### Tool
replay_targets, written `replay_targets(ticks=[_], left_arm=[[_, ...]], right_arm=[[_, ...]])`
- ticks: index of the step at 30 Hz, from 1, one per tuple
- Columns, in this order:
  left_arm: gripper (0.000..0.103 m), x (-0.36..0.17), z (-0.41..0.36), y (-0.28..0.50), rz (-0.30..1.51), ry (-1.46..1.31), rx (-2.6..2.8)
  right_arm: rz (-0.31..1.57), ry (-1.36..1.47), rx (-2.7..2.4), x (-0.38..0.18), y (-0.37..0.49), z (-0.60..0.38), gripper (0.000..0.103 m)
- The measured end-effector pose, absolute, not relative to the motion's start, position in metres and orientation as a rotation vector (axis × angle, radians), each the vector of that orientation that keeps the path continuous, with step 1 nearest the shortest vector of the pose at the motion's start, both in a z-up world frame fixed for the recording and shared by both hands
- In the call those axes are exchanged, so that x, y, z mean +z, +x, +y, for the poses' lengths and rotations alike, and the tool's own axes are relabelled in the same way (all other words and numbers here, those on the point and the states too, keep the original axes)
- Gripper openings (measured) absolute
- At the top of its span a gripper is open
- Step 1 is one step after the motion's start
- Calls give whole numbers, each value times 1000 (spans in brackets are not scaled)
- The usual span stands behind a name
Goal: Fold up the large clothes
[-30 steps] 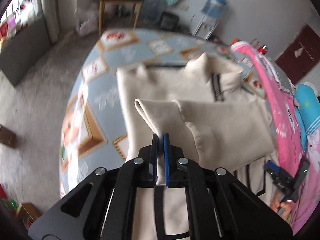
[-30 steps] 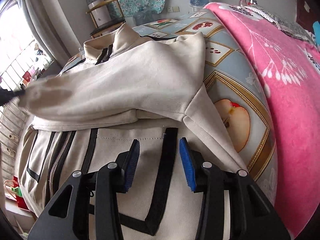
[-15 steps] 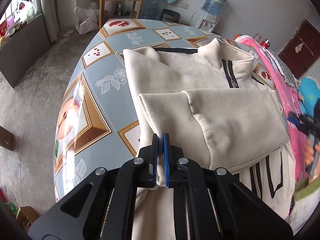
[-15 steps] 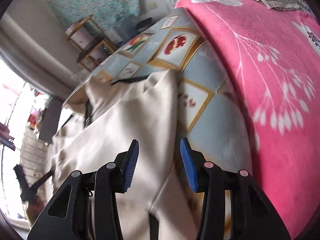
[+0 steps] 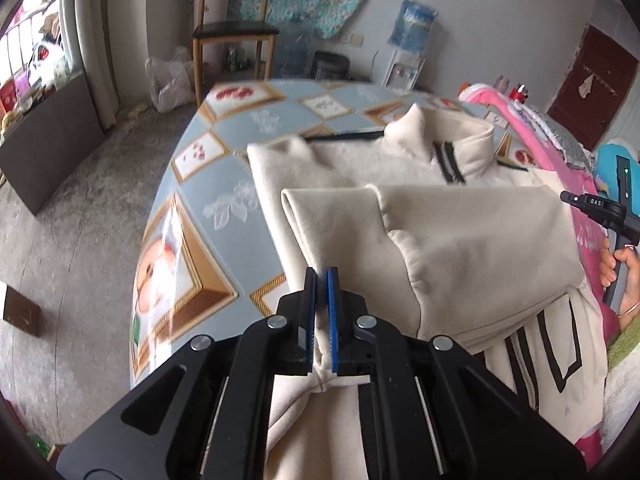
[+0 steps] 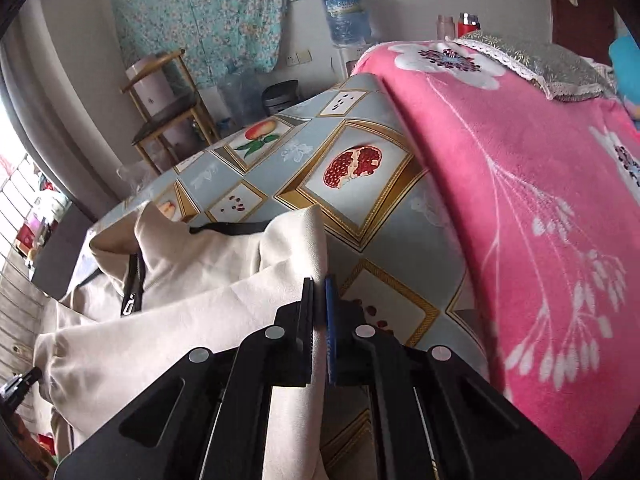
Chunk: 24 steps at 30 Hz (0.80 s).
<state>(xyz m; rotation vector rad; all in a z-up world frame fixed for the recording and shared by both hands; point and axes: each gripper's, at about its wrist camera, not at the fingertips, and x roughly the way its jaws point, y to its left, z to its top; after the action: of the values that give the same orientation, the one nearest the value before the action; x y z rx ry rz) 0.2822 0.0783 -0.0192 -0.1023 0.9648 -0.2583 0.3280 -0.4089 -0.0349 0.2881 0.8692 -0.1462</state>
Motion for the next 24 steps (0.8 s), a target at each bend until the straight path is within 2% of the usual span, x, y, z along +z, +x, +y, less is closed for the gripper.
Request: replay_targets(ticks=[3, 7, 9, 13, 16, 17, 19, 21, 24], left_arm=[[5, -44, 78, 289, 1033, -104, -251], [7, -40, 83, 288, 1009, -140, -243], [7, -33, 91, 286, 976, -149, -209], [7, -12, 105, 281, 898, -176, -177], [7, -5, 91, 277, 889, -146, -251], [7, -7, 82, 277, 914, -129, -281], [18, -22, 62, 280, 998, -74, -307], [18, -41, 51, 282, 1056, -39, -272], [18, -45, 53, 278, 1037, -68, -256]], right_arm=[[914, 268, -175, -52, 337, -410, 5], [932, 261, -176, -55, 339, -412, 6], [910, 239, -185, -45, 333, -410, 13], [827, 212, -170, -11, 304, -399, 40], [844, 174, -9, -1, 281, -365, 49], [869, 147, 67, -3, 274, -347, 51], [917, 90, 158, -15, 263, -316, 52], [968, 18, 149, -32, 261, -296, 52], [1064, -19, 94, -65, 267, -289, 52]])
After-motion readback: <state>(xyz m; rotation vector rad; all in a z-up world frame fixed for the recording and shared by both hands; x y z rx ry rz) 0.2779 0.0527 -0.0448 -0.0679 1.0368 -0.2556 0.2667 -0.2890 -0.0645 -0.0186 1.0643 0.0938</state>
